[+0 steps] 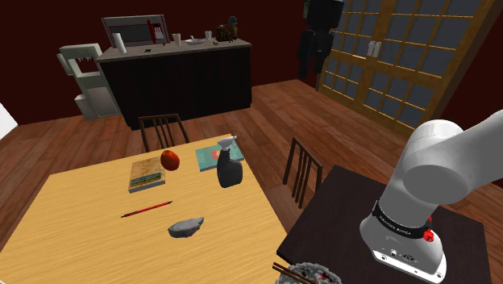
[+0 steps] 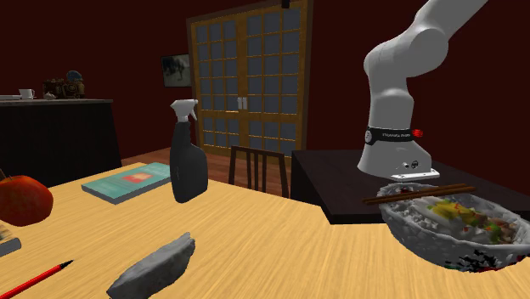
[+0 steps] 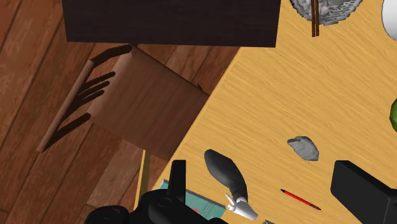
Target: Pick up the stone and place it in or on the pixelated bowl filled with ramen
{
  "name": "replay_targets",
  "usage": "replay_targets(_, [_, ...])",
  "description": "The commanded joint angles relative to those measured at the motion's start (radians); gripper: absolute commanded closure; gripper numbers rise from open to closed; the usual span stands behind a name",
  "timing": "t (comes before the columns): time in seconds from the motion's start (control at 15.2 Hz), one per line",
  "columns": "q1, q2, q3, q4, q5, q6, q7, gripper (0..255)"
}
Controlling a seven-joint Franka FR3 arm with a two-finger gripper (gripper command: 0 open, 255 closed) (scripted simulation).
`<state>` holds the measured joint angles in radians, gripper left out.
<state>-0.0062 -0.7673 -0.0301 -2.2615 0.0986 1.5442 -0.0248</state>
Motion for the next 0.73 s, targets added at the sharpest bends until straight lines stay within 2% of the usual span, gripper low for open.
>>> replay_targets(0.0, [0.000, 0.000, 0.000, 0.000, 0.000, 0.000, 0.000, 0])
replay_targets(0.66, [0.071, 0.268, 0.100, -0.012, 0.033, 0.228, -0.005, 0])
